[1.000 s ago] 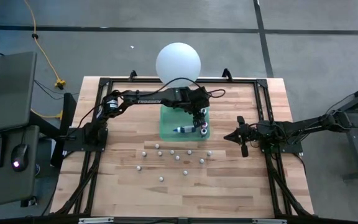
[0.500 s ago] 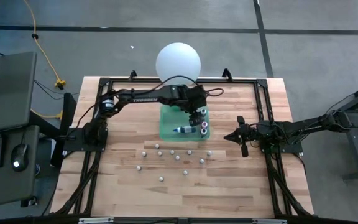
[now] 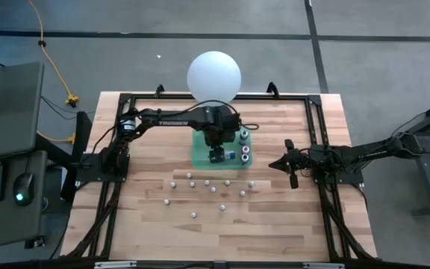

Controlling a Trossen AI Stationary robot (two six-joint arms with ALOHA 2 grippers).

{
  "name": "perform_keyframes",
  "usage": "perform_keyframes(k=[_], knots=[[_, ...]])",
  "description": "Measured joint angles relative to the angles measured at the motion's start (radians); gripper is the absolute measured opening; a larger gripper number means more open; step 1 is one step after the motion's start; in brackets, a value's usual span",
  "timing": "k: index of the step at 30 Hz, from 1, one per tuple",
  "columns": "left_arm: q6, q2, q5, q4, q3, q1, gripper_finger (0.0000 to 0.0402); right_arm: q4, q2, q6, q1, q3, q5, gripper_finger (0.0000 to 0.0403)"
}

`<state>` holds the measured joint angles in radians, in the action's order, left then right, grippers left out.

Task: Pick & Place food coloring
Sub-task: Adjust the large blue food coloring bottle in the bin

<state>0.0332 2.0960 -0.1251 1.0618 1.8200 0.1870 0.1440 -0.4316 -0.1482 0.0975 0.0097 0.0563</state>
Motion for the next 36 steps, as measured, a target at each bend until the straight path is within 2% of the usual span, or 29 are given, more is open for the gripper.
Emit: perform_keyframes(k=[8, 16, 36], knots=[[0.039, 0.000, 0.048, 0.027, -0.061, -0.033, 0.0227, 0.000, 0.000, 0.000, 0.000, 0.000, 0.000, 0.0000], [0.034, 0.000, 0.136, -0.088, -0.148, -0.030, 0.0227, 0.000, 0.000, 0.000, 0.000, 0.000, 0.000, 0.0000], [0.049, 0.002, 0.053, -0.155, -0.164, -0.031, 0.0227, 0.000, 0.000, 0.000, 0.000, 0.000, 0.000, 0.0000]])
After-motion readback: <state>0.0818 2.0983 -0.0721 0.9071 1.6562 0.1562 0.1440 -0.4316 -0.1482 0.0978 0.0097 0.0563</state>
